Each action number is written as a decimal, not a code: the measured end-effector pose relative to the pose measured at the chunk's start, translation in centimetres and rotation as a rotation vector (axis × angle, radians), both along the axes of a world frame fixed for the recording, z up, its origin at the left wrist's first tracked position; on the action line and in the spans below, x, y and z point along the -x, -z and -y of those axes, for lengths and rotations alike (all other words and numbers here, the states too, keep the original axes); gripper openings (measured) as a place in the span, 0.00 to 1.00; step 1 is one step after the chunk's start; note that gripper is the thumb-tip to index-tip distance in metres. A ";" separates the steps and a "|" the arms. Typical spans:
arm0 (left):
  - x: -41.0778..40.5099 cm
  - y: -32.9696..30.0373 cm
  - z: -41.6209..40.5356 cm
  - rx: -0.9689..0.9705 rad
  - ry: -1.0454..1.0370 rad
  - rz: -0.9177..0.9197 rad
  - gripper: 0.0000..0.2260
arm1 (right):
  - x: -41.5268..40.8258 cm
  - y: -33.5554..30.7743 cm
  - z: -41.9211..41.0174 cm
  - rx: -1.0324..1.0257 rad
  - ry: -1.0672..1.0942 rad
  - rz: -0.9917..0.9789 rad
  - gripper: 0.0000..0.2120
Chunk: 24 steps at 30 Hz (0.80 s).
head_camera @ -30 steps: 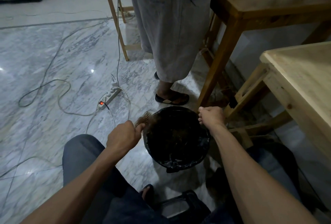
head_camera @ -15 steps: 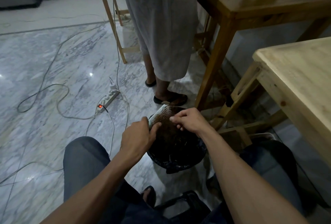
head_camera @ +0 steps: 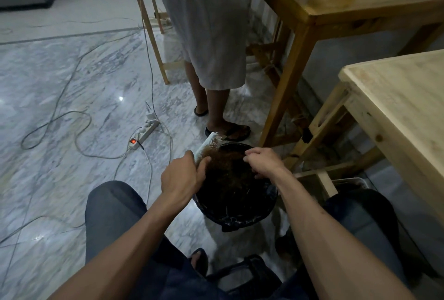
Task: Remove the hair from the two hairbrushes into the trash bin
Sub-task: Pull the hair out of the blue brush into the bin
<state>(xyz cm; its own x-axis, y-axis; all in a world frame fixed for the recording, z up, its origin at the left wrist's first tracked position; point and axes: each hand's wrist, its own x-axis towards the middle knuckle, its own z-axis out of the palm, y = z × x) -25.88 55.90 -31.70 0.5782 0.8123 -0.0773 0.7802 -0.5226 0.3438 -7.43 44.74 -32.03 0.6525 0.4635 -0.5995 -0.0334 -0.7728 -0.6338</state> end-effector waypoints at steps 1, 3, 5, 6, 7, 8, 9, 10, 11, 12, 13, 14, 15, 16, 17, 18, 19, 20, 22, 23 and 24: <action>0.1 -0.2 0.2 -0.014 0.017 -0.008 0.22 | -0.1 -0.3 -0.3 0.005 -0.019 -0.003 0.20; 0.2 -0.5 0.6 -0.040 0.054 -0.018 0.22 | -0.3 -0.6 -0.8 -0.105 0.012 0.029 0.27; 0.1 -0.9 1.2 -0.062 0.088 -0.025 0.21 | 0.0 -0.4 -1.1 -0.274 -0.013 0.042 0.28; 0.0 -1.1 1.5 -0.068 0.103 -0.029 0.20 | 0.2 -0.3 -1.2 -0.339 -0.035 0.073 0.25; -0.1 -1.2 1.7 -0.069 0.116 -0.036 0.20 | 0.4 -0.3 -1.3 -0.385 -0.033 0.122 0.21; -0.2 -1.2 1.9 -0.066 0.126 -0.047 0.20 | 0.6 -0.4 -1.5 -0.402 -0.016 0.176 0.15; -0.2 -1.2 1.9 -0.061 0.133 -0.064 0.21 | 0.7 -0.5 -1.7 -0.404 0.010 0.225 0.10; -0.2 -1.0 1.9 -0.051 0.137 -0.086 0.22 | 0.8 -0.5 -1.8 -0.381 0.025 0.272 0.08; -0.1 -0.8 1.7 -0.031 0.131 -0.107 0.23 | 0.9 -0.5 -1.9 -0.337 0.033 0.301 0.07; 0.0 -0.5 1.3 -0.001 0.112 -0.120 0.23 | 0.9 -0.4 -1.8 -0.293 0.043 0.313 0.07; 0.3 -0.2 0.9 0.030 0.088 -0.129 0.23 | 0.8 -0.2 -1.6 -0.271 0.077 0.308 0.08; 0.6 0.0 0.4 0.051 0.068 -0.138 0.23 | 0.6 0.0 -1.3 -0.262 0.136 0.294 0.08; 0.8 0.3 0.0 0.057 0.057 -0.149 0.23 | 0.3 0.1 -1.0 -0.265 0.211 0.274 0.09; 1.1 0.5 -0.3 0.051 0.052 -0.160 0.23 | -0.2 0.1 -0.6 -0.268 0.287 0.254 0.09; 1.3 0.7 -0.4 0.043 0.047 -0.163 0.23 | -0.6 0.1 -0.2 -0.267 0.334 0.247 0.10; 1.3 0.7 -0.4 0.033 0.045 -0.158 0.24 | -0.8 0.1 0.3 -0.246 0.344 0.252 0.10; 1.3 0.8 -0.3 0.023 0.047 -0.144 0.24 | -0.9 0.1 0.6 -0.219 0.335 0.259 0.10; 1.2 0.8 -0.1 0.012 0.053 -0.124 0.24 | -0.8 0.2 0.9 -0.187 0.305 0.256 0.11; 0.7 0.6 0.4 -0.012 0.072 -0.082 0.24 | -0.6 0.5 0.8 -0.112 0.180 0.221 0.12; 0.6 0.5 0.6 -0.023 0.082 -0.070 0.23 | -0.3 0.5 0.6 -0.092 0.114 0.187 0.15; 0.4 0.4 0.7 -0.033 0.091 -0.064 0.23 | -0.1 0.5 0.4 -0.099 0.066 0.144 0.19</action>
